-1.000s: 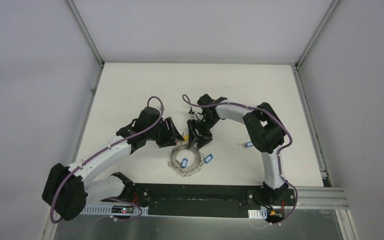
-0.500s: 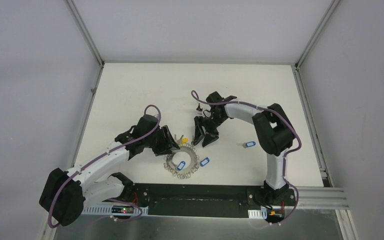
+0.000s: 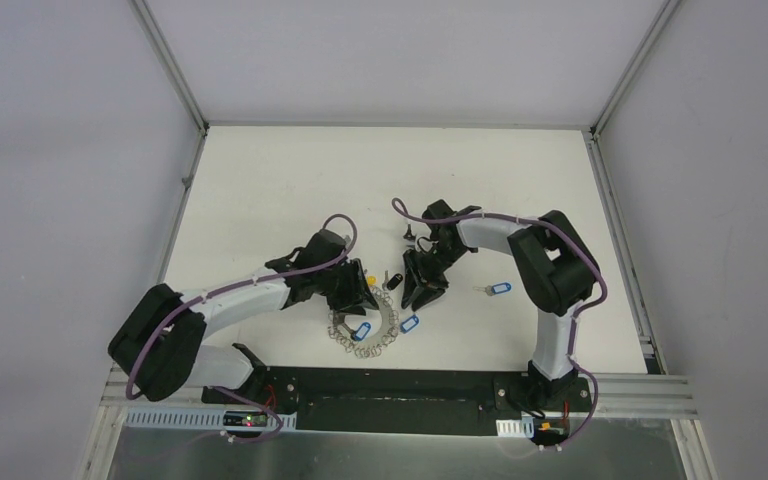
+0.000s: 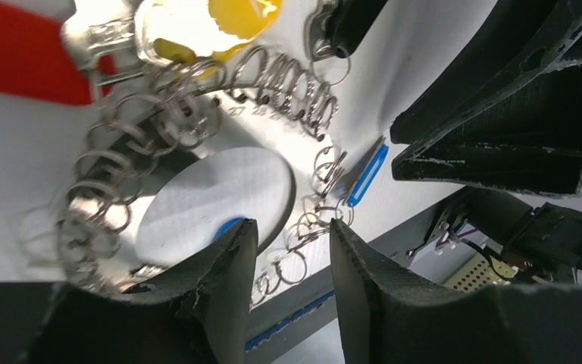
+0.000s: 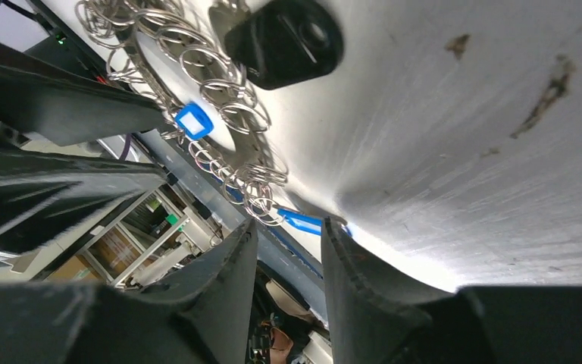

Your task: Put the keys on the keyring

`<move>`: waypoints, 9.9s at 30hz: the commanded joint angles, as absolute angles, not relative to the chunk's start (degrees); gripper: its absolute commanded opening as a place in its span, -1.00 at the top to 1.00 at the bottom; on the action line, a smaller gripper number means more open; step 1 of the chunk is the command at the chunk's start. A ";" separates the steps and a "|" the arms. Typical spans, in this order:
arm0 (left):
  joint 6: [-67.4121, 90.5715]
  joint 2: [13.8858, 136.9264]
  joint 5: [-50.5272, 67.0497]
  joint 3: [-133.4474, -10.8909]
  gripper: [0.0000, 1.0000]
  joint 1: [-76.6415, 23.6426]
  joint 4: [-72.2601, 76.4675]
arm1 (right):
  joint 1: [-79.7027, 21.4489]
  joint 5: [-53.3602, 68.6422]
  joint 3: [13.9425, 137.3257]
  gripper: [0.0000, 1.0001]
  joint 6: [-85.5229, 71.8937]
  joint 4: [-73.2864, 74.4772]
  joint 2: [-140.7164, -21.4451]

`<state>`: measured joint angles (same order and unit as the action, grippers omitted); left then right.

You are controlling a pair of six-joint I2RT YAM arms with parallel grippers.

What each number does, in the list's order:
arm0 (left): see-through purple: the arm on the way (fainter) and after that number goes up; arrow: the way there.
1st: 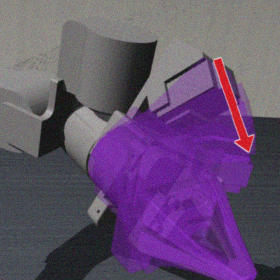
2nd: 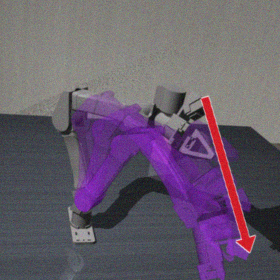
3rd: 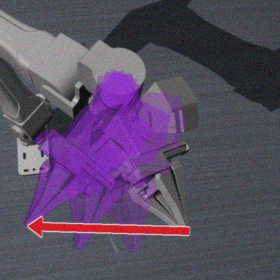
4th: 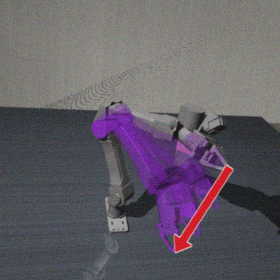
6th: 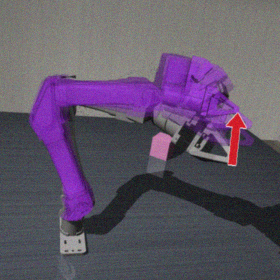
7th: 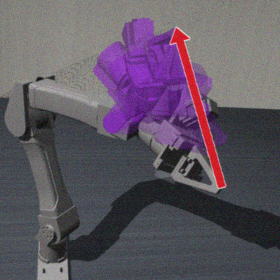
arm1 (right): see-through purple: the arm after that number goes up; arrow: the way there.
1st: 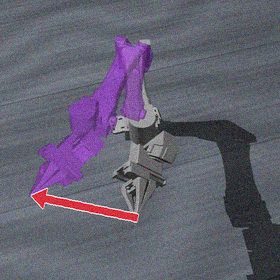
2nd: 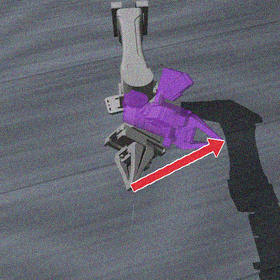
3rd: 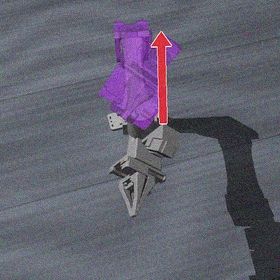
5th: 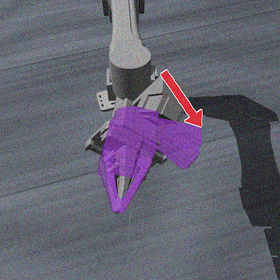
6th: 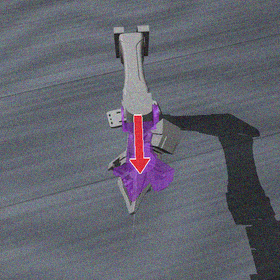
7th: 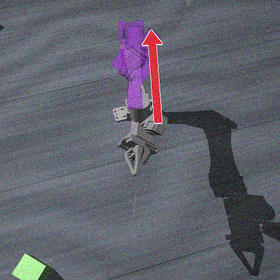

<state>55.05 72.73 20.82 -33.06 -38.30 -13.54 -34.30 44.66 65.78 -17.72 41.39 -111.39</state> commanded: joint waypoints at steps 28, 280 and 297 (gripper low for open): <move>53.97 88.82 24.33 -41.73 0.45 -45.47 -3.42 | -36.60 51.56 65.84 0.91 -19.17 38.31 -116.12; 8.14 37.89 32.15 -28.56 1.00 -50.53 28.51 | -43.33 53.87 41.49 0.54 -10.10 -25.59 -57.92; 7.00 36.60 31.73 -28.74 1.00 -50.50 27.86 | -43.32 54.76 41.31 0.65 -10.98 -25.42 -59.34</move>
<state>7.88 38.06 30.61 -27.16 -49.93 22.31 -43.07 53.69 41.32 -10.55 -22.94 -58.61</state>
